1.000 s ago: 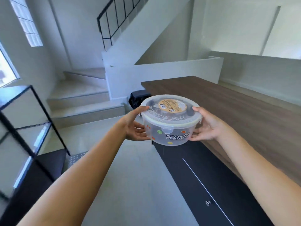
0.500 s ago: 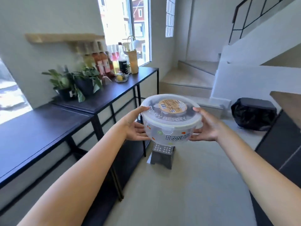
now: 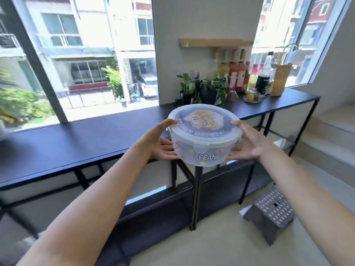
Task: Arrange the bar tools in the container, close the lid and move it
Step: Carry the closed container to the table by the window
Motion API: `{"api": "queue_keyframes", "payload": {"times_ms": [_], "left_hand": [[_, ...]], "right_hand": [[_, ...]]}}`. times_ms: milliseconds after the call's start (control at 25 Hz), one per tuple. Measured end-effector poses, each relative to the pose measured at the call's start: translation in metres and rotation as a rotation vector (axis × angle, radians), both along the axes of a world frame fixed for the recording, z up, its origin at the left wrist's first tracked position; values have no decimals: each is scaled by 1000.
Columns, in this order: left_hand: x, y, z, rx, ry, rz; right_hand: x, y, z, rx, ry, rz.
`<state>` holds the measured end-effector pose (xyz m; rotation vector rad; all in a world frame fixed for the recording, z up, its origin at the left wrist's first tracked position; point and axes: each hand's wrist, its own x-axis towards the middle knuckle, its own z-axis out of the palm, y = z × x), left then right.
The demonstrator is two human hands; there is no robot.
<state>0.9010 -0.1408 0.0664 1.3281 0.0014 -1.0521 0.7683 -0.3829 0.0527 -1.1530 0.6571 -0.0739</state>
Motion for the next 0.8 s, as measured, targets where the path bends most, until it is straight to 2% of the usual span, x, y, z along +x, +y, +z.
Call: {"api": "queue_keyframes", "payload": {"times_ms": [160, 400, 800], "left_hand": [[22, 58, 10, -7, -24, 239], [57, 133, 18, -18, -32, 485], [175, 195, 10, 43, -23, 594]], "right_hand": [[73, 40, 13, 13, -15, 192], [164, 111, 25, 73, 10, 373], [299, 187, 23, 164, 89, 449]]}}
